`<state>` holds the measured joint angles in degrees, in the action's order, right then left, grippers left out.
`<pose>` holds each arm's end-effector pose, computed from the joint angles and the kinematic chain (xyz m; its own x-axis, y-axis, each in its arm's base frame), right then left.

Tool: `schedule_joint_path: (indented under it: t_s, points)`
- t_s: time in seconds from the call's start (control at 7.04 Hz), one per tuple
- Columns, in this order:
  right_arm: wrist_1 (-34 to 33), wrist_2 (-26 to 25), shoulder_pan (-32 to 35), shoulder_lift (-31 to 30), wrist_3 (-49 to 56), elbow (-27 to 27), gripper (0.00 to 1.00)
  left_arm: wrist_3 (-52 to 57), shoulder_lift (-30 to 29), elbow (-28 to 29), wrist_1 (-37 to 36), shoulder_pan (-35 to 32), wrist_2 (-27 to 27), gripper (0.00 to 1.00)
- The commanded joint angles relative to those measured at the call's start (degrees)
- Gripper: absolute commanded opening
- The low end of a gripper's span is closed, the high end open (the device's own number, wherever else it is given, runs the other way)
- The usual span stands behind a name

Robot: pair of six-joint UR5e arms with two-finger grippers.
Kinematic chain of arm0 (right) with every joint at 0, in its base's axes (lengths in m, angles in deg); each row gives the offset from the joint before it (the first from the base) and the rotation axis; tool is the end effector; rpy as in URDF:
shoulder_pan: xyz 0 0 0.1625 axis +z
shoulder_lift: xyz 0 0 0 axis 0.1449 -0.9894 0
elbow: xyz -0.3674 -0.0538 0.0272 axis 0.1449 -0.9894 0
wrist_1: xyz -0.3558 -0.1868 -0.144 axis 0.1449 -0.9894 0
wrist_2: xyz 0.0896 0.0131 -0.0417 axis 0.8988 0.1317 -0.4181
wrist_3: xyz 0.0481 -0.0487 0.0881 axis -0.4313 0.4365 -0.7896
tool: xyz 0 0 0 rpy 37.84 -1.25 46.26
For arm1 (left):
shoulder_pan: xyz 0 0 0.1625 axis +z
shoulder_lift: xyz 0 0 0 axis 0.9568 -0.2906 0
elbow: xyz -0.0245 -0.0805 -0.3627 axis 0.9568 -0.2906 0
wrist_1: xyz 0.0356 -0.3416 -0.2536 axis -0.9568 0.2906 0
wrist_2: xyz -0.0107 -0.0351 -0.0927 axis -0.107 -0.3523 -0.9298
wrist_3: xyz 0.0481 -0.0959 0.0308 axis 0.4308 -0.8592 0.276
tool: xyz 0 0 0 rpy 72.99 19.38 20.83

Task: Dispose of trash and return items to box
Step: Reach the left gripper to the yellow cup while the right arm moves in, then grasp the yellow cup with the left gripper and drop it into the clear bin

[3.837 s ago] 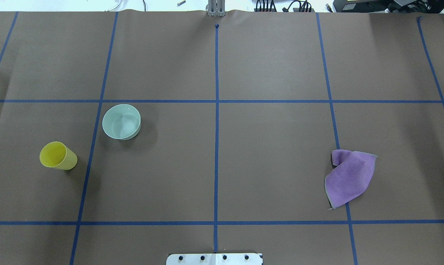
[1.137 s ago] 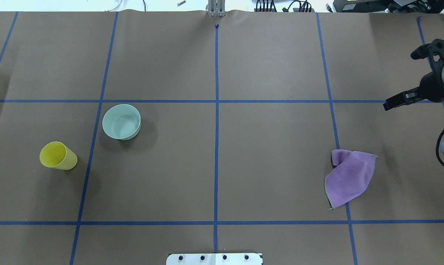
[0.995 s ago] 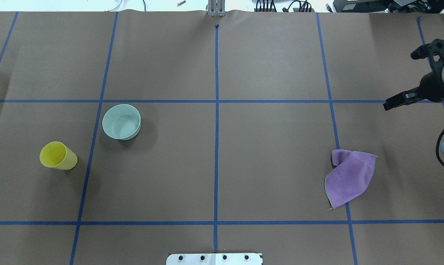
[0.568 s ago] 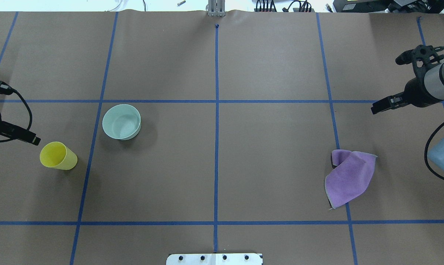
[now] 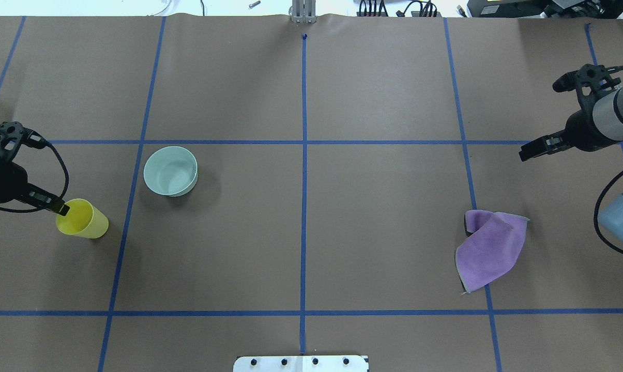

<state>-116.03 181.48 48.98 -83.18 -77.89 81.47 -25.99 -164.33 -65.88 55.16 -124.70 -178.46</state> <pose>-0.2267 -0.4933 0.4168 0.6948 -0.2487 0.6749 0.0608 0.9552 0.2895 0.2695 -0.4392 0.4620 0.5675 0.3370 -0.7512 -0.2343 0.9408 0.2450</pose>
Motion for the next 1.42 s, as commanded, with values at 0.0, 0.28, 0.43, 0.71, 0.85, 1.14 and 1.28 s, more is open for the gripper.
schedule_joint_path:
  t_s: [0.0, 0.28, 0.43, 0.71, 0.85, 1.14, 1.28]
  points:
    - [0.00, 0.00, 0.00, 0.00, 0.00, -0.02, 1.00, -0.05, -0.67, -0.29, -0.23, 0.09, -1.22, 0.00]
    - [0.09, 0.00, 0.00, 0.00, 0.00, -0.02, 1.00, 1.95, 0.03, -0.30, -0.50, -7.76, -6.84, 0.00]
    - [0.09, 0.00, 0.00, 0.00, 0.00, -0.02, 1.00, 8.49, 0.03, 1.44, -1.89, -12.69, -9.12, 0.00]
    - [0.09, 0.00, 0.00, 0.09, 0.00, -0.02, 1.00, 27.62, -3.98, 3.47, -19.82, -24.56, -9.50, 0.00]
    - [0.09, 0.09, -0.09, 0.09, 0.00, -0.02, 1.00, 35.99, -9.41, 7.83, -27.06, -30.44, -9.58, 0.00]
    - [0.09, 0.00, -0.09, 0.09, 0.00, -0.10, 1.00, 50.69, -16.89, 22.74, -27.75, -38.54, -9.67, 0.00]
    - [0.09, 0.00, -0.27, 0.09, 0.00, -0.11, 1.00, 58.14, -20.24, 30.39, -27.48, -40.41, -9.06, 0.00]
